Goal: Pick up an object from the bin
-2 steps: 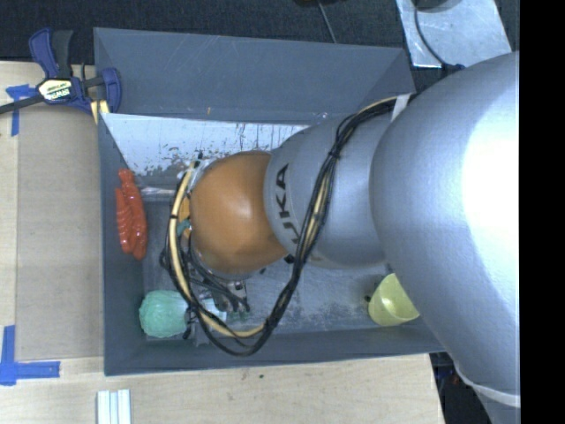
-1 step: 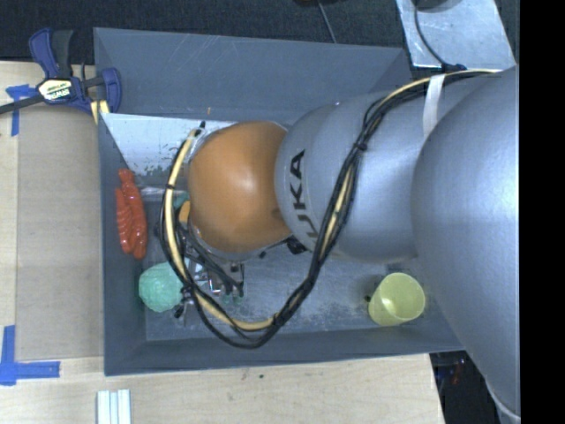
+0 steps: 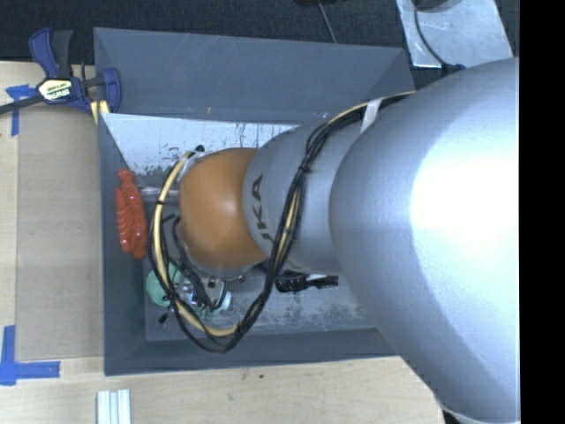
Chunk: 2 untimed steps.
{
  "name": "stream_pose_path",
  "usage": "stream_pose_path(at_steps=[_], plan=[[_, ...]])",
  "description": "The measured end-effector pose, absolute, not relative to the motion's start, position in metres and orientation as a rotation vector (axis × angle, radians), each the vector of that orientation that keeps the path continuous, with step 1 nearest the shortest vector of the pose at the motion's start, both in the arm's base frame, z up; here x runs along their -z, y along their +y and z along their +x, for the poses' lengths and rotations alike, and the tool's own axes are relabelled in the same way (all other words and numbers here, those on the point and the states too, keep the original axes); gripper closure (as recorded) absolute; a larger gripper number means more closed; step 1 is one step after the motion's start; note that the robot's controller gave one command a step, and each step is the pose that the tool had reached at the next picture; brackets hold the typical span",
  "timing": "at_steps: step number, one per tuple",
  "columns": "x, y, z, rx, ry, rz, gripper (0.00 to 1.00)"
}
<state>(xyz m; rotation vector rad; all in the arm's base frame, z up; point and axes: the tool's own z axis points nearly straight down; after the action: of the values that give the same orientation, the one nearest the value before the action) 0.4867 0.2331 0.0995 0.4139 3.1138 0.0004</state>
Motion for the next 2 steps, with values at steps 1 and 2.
stream_pose_path(at_steps=[1, 2], plan=[[-0.0698, 0.2023, 0.4824, -0.013, 3.116, 0.241, 0.0], [-0.0702, 0.1951, 0.4838, -0.009, 3.12, 0.252, 1.0]])
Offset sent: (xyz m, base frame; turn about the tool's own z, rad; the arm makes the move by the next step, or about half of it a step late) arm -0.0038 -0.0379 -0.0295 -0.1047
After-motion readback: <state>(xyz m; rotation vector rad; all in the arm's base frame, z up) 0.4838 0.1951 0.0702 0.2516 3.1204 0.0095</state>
